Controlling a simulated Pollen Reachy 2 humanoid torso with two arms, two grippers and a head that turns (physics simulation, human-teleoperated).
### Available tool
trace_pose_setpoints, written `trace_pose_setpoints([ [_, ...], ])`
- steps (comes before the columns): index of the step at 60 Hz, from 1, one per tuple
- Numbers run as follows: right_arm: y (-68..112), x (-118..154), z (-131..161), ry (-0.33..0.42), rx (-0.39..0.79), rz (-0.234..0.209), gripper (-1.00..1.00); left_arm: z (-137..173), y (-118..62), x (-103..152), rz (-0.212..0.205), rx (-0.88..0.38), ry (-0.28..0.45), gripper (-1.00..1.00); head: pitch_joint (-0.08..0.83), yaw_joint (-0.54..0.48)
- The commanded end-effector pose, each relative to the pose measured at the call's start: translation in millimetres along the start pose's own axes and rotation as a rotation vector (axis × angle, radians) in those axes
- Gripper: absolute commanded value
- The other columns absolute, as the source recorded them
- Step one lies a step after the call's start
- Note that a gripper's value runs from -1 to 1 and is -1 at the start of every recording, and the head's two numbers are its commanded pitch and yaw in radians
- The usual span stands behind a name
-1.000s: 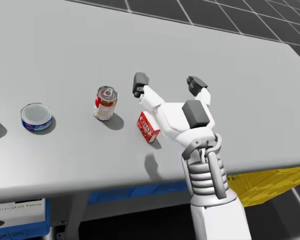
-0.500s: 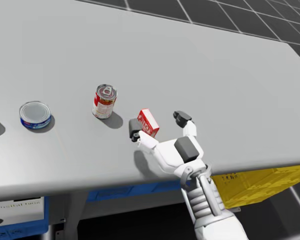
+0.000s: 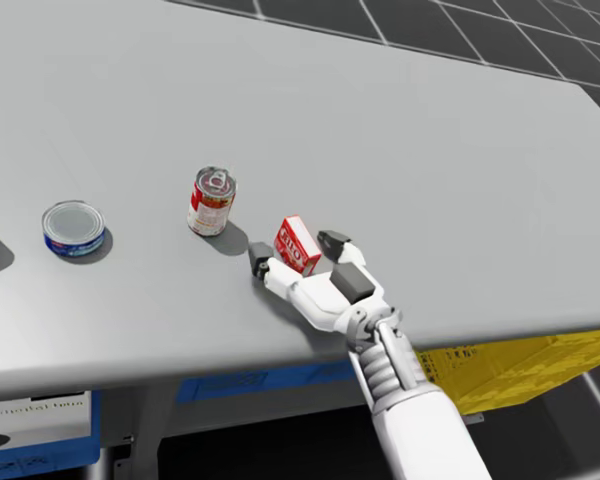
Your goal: Pick up the gelatin box and lift it.
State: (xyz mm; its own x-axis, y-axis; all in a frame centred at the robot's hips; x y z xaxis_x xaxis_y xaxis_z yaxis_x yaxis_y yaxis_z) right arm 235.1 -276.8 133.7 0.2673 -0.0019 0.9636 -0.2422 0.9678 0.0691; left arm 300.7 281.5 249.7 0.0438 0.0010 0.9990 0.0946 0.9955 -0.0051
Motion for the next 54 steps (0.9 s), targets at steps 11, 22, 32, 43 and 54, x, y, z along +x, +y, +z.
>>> trace_pose_setpoints([
  [11, -1.8, -1.2, -4.2, -0.004, 0.021, -0.003, 1.00, -0.4, -1.1, -0.5, -0.002, -0.001, 0.003, -1.00, 0.708, -0.42],
  [22, -1.7, -1.4, -4.1, -0.006, 0.024, 0.000, 1.00, -0.7, -1.6, -0.3, -0.001, 0.001, 0.004, -1.00, 0.526, -0.42],
  [32, 0.6, 2.2, -2.4, -0.020, 0.019, 0.012, 1.00, -0.4, -1.3, -0.1, 0.000, 0.003, -0.001, -1.00, 0.407, -0.43],
  [43, 1.8, 26.8, 0.8, -0.060, 0.008, 0.015, 1.00, -0.3, -0.1, 0.7, 0.007, 0.004, 0.000, -1.00, 0.335, -0.44],
  [54, 7.3, 91.7, 17.2, -0.180, -0.006, 0.058, 1.00, -0.2, 1.5, 1.7, 0.013, 0.006, -0.001, -1.00, 0.315, -0.45],
])
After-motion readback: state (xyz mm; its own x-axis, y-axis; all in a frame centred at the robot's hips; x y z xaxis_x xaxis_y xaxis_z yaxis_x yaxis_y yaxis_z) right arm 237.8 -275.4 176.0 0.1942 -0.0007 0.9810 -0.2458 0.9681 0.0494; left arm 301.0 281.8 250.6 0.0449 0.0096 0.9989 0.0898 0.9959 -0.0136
